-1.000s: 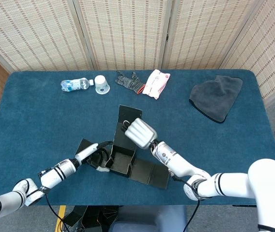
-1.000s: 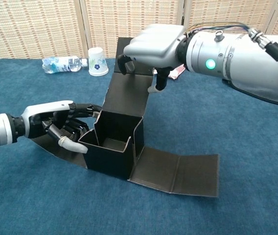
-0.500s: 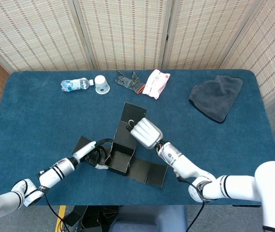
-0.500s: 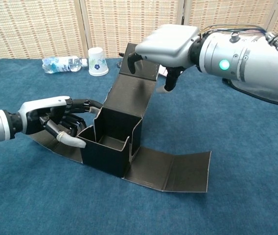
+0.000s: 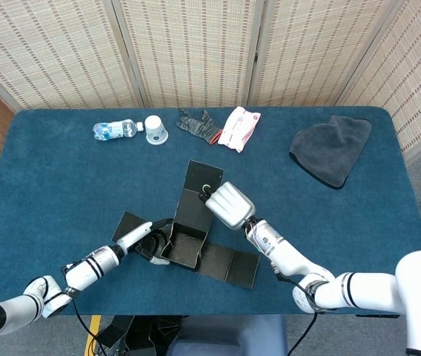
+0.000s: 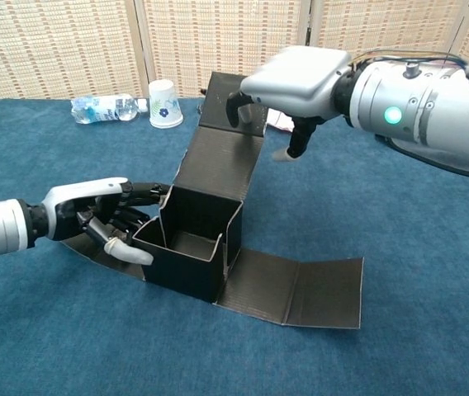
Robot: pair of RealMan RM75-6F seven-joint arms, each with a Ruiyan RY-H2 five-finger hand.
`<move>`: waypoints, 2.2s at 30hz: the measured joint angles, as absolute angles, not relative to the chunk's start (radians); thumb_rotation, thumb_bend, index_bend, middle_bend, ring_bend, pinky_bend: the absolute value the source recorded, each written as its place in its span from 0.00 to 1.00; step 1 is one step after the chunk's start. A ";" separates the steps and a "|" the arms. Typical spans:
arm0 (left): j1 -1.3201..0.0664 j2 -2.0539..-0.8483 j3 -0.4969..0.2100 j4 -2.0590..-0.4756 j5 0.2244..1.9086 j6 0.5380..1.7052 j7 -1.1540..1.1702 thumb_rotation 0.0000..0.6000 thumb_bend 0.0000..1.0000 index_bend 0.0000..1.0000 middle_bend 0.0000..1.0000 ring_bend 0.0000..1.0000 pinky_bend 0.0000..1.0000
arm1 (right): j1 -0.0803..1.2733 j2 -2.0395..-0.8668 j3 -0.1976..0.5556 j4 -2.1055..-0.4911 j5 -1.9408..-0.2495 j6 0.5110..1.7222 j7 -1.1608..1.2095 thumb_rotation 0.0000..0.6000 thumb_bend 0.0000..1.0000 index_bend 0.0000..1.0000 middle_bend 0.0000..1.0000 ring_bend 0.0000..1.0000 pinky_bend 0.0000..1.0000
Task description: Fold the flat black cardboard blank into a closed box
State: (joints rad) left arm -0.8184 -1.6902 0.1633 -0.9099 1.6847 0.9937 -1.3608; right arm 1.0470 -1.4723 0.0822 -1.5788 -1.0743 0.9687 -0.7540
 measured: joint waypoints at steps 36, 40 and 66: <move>-0.805 -1.605 0.157 -0.935 1.669 1.050 -1.566 1.00 0.07 0.24 0.26 0.50 0.66 | 0.850 -1.345 0.094 -1.664 -1.289 1.124 -0.402 1.00 0.24 0.09 0.22 0.76 0.94; -0.804 -1.555 0.158 -0.970 1.670 1.066 -1.628 1.00 0.07 0.23 0.26 0.50 0.66 | 0.793 -1.327 0.073 -1.652 -1.381 1.183 -0.312 1.00 0.18 0.04 0.19 0.75 0.94; -0.819 -1.337 0.113 -1.238 1.653 1.093 -1.833 1.00 0.07 0.22 0.26 0.50 0.66 | 0.732 -1.742 0.124 -1.265 -1.602 1.349 -0.204 1.00 0.00 0.00 0.00 0.65 0.94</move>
State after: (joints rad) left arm -0.8185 -1.3372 0.1131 -1.2380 1.6525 1.0930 -1.8333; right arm 0.7319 -1.7417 0.1236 -1.2648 -1.6016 1.3489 -0.2043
